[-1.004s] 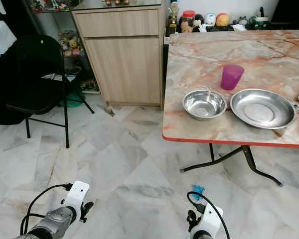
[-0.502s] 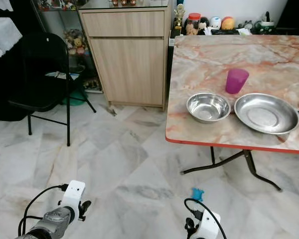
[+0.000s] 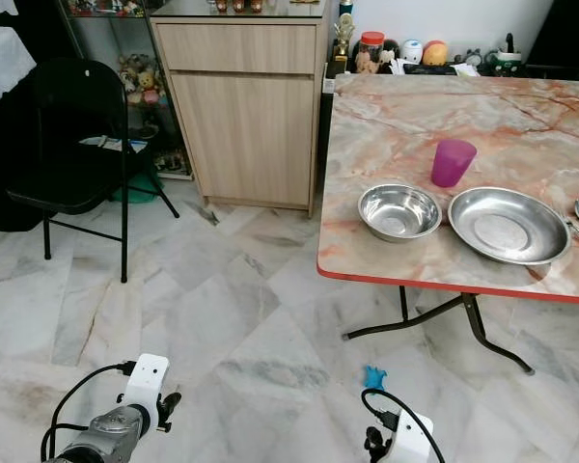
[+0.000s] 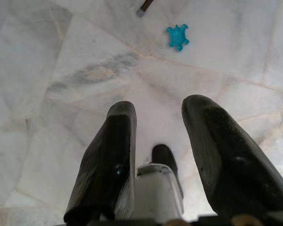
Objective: Setting the table
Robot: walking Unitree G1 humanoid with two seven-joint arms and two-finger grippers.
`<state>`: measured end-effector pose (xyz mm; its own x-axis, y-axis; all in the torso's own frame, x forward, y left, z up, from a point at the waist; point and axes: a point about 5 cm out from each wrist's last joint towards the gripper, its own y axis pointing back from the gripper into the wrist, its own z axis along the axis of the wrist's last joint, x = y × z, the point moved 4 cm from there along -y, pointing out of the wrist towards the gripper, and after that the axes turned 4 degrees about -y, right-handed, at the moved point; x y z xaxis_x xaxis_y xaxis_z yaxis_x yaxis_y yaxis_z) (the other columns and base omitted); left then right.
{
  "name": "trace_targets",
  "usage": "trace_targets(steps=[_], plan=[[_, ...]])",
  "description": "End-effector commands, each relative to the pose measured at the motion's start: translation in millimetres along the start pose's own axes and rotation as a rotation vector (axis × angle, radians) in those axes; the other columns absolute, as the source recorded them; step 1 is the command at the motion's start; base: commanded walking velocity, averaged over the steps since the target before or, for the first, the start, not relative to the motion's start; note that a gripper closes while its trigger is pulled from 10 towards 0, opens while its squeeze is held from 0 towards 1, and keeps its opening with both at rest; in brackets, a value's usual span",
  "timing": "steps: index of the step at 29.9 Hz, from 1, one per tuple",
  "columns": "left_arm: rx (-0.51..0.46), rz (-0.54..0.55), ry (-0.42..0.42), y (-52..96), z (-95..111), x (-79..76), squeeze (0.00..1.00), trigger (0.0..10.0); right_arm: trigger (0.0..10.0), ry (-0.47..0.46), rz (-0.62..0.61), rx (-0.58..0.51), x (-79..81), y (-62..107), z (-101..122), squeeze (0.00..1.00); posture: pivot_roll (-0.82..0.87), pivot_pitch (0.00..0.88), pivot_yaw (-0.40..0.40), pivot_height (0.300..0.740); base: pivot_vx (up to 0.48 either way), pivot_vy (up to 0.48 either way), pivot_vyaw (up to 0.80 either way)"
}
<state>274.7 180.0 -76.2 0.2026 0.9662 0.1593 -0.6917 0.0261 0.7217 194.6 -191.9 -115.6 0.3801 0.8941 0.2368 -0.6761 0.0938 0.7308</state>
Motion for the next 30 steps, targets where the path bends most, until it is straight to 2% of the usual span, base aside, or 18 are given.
trace_targets(steps=[1,11,16,30], plan=[[0.004,0.011,-0.007,1.0,-3.6,3.9,0.0,10.0,10.0,-0.018,0.0,0.003,2.1,-0.1,-1.4,0.0,-0.05,0.011,0.007,0.74,0.0,-0.296,0.0],[0.004,0.002,-0.004,1.0,-4.7,0.8,0.0,10.0,10.0,-0.031,-0.029,0.025,-4.6,2.5,-8.8,0.0,-0.04,0.013,0.001,0.74,0.0,-0.313,0.0],[0.004,0.002,0.005,1.0,-5.3,-0.5,0.0,10.0,10.0,-0.023,-0.022,0.032,-5.3,2.7,-9.4,0.0,-0.03,0.009,-0.01,0.74,0.0,-0.311,-0.72],[0.007,0.006,0.006,1.0,-5.5,0.4,0.0,10.0,10.0,-0.008,0.0,-0.004,2.1,-0.3,0.1,0.0,-0.03,0.011,-0.014,0.74,0.0,-0.28,0.0]])
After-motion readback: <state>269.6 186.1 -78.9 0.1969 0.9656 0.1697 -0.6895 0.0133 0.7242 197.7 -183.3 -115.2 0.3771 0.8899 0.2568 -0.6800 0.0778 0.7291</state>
